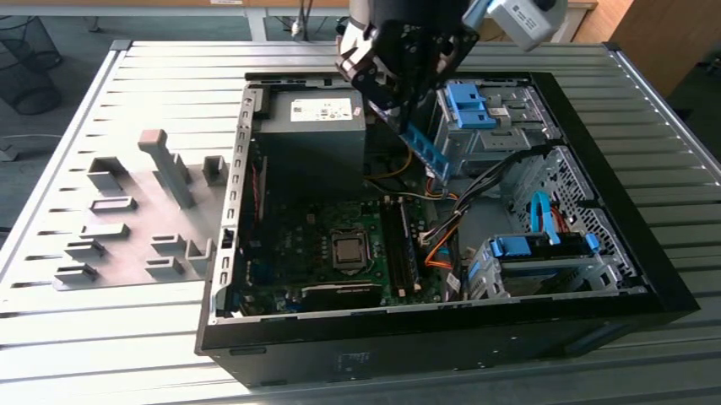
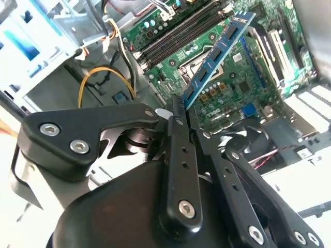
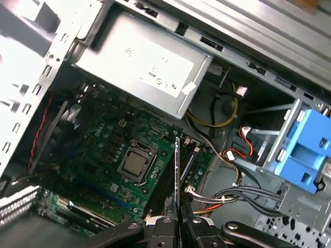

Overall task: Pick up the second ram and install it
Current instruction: 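Insert the second ram into the second slot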

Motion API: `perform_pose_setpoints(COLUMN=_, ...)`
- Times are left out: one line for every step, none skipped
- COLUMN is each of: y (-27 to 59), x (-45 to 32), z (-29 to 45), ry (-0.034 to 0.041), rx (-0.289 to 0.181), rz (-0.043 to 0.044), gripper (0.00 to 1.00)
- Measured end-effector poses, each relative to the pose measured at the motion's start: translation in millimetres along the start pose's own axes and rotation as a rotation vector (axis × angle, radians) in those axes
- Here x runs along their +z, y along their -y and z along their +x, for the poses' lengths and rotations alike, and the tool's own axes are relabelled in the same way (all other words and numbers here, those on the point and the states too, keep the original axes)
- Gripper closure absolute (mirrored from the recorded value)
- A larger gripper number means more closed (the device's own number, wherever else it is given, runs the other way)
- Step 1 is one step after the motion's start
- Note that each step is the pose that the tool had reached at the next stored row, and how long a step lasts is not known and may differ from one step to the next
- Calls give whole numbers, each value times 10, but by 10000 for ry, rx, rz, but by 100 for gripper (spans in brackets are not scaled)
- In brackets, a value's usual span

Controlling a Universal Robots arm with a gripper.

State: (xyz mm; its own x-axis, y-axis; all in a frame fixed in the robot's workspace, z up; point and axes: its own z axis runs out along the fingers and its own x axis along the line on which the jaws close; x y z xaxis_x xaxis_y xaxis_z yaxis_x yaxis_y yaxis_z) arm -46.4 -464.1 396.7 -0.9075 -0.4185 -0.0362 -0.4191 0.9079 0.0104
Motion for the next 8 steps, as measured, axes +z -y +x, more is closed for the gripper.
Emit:
perform_pose_setpoints(y=0, x=1, z=0, ry=1, rx=181, rz=7, gripper=86)
perform_pose_setpoints(y=0, x=3, z=0, ry=3, rx=359, rz=14, gripper=86)
perform_pose_setpoints(y=0, x=5, z=0, ry=5, rx=540, rz=21, gripper=86)
perform_pose_setpoints(y=0, x=6, z=0, ry=6, rx=719, rz=28, gripper=86)
perform_pose_setpoints(y=0, x=8, z=0, ry=8, rx=899, rz=34, gripper=86)
perform_pose_setpoints(y=0, x=10, z=0, ry=10, rx=1078, rz=41, gripper=86)
perform_pose_setpoints(y=0, x=12, z=0, ry=12, rx=1263, rz=47, gripper=86)
perform_pose_setpoints(y=0, x=13, z=0, ry=14, rx=1444, rz=54, gripper=86)
